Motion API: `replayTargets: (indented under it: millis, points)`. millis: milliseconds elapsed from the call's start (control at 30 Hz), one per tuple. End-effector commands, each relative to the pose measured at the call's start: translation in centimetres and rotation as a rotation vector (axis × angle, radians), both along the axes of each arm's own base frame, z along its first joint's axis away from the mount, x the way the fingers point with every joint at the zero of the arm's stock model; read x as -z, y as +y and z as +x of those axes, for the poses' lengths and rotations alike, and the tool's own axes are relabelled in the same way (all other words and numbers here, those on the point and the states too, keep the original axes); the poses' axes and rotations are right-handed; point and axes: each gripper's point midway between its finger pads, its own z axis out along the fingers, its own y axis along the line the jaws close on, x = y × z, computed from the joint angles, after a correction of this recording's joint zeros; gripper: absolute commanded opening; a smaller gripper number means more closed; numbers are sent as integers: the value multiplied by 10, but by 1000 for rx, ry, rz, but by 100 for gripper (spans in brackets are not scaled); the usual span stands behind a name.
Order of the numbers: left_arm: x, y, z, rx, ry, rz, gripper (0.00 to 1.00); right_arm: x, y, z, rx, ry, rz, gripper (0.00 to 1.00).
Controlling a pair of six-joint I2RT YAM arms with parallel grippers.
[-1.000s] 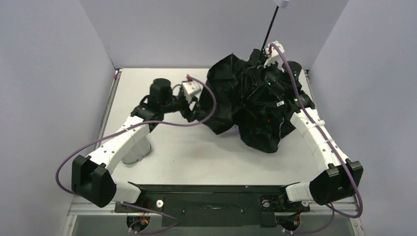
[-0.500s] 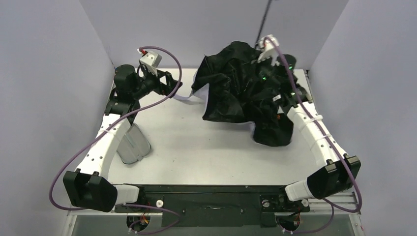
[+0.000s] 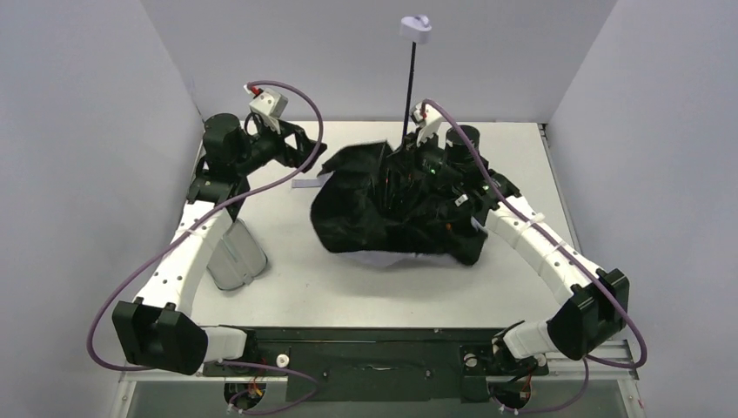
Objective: Open the umbrella
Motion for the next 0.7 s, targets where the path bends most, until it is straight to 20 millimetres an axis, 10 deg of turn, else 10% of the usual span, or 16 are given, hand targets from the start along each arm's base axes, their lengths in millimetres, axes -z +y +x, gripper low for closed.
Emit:
replayTargets:
  millis: [0,300,667]
  points:
    - [-2,-21,-15,117,-63,8,97,-6,-14,13,63,-70,60,0]
    - [58,-107,-71,365,-217,86,85,16,19,1,7,-26,156,0]
    - [80,-179,-70,346,-281,12,58,31,13,-3,57,-2,206,0]
